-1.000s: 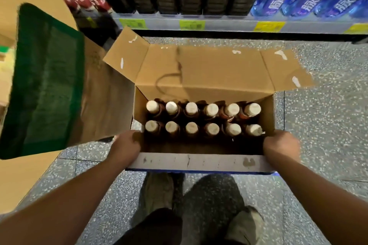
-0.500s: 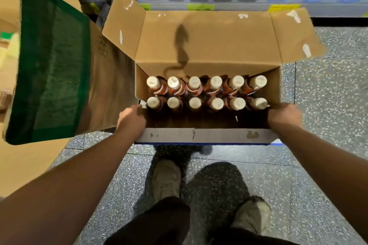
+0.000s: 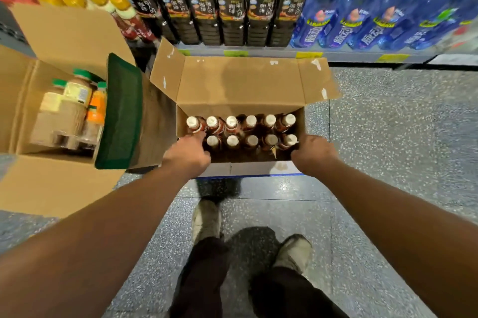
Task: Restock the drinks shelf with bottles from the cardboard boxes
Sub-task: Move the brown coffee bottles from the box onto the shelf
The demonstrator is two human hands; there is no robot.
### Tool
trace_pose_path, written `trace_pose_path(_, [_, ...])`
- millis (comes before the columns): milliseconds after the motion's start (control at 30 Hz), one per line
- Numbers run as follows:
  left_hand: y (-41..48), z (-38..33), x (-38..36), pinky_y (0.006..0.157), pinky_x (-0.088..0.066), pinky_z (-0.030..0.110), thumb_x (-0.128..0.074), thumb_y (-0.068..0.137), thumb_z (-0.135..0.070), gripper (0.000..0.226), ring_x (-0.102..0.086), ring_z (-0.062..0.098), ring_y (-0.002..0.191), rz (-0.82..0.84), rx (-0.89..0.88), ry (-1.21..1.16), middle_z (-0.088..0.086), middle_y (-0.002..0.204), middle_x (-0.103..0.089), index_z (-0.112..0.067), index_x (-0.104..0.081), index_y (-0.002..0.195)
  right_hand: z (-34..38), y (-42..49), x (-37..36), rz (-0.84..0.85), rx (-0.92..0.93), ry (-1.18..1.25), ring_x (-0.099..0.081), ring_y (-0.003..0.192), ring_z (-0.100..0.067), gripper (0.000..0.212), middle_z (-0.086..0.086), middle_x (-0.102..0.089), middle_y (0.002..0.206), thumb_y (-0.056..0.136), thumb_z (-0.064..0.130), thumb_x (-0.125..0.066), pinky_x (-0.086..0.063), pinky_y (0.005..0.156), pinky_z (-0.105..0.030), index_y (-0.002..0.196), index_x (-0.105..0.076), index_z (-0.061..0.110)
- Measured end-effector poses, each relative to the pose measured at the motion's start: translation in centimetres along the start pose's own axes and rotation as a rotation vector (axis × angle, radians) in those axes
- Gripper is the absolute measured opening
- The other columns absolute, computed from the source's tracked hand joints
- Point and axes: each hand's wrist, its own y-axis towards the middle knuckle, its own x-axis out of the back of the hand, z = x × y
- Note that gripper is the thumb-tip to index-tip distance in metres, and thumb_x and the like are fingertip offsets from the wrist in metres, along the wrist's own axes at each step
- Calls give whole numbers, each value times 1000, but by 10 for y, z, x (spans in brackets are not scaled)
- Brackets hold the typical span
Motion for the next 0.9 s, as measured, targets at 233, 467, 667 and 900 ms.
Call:
trace_pose_path(233, [-81, -19, 70, 89, -46, 33, -47, 93, -23, 40, -54, 29, 117, -41, -7, 56, 6, 130, -57, -25, -49, 133, 29, -81, 72, 4, 134, -101, -55, 115, -33, 36, -15, -58, 125, 90, 27, -46, -46, 94, -39, 120, -55, 9])
trace_pose_path(467, [-106, 3, 84, 90, -47, 36, -48, 91, -28, 39, -56, 29, 114, -41, -86, 127, 7, 126, -60, -24, -51, 129, 66, -113, 72, 16, 153, -130, -53, 120, -31, 35, -14, -54, 131, 92, 20, -44, -44, 92, -35, 125, -53, 9])
trace_pose_path(667, [-88, 22, 91, 78, -46, 34, -42, 94, -25, 32, -56, 28, 112, -19, -109, 241, 6, 126, -57, -23, -53, 125, 96, -109, 45, 17, 132, -119, -56, 115, -31, 34, -14, -59, 126, 91, 20, -46, -43, 83, -33, 120, -58, 8])
trace_pose_path(900, [-56, 40, 72, 74, -42, 32, -46, 91, -21, 31, -58, 27, 109, -3, -73, 282, 5, 120, -60, -26, -55, 121, 117, -75, 11, 49, 207, -70, -58, 107, -33, 30, -12, -61, 116, 88, 17, -44, -42, 76, -32, 115, -58, 10])
